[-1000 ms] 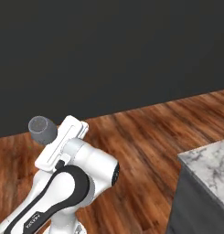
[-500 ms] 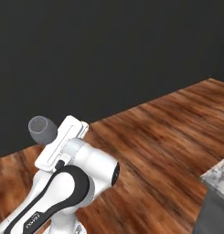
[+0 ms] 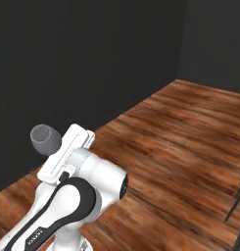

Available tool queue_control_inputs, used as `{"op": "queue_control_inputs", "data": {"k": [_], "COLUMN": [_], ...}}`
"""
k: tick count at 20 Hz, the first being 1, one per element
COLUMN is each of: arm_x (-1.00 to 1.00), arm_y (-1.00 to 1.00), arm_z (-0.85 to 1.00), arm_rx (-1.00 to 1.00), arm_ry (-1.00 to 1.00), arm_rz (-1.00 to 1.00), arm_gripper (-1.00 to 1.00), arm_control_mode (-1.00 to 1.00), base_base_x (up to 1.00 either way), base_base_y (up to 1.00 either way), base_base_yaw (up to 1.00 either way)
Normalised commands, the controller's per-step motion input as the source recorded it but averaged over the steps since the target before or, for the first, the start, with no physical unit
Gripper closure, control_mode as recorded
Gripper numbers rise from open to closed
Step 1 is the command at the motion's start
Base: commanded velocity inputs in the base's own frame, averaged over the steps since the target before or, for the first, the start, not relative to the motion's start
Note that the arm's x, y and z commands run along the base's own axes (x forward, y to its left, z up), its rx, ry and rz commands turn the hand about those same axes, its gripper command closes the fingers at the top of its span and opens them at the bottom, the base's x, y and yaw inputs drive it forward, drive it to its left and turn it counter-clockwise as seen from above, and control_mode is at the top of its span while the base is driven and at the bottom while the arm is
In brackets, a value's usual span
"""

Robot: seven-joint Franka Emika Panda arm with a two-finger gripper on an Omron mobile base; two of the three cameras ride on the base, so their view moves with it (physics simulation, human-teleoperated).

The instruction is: Retrieve the wine glasses from the counter and place one next to each plate.

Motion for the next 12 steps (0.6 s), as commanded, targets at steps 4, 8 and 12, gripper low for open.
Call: {"op": "queue_control_inputs", "data": {"k": [4, 8, 12], "arm_x": [0.00, 0.00, 0.00], "arm_y": [0.00, 0.00, 0.00], "arm_z": [0.00, 0.00, 0.00], "arm_rx": [0.00, 0.00, 0.00], "arm_ry": [0.00, 0.00, 0.00], "arm_rz": [0.00, 0.00, 0.00], "arm_gripper": [1.00, 1.00, 1.00], "arm_control_mode": [1.00, 1.00, 1.00], "base_base_x": [1.00, 1.00, 1.00], "base_base_y": [0.92, 0.91, 0.88], "base_base_yaw": [-0.53, -0.56, -0.62]}}
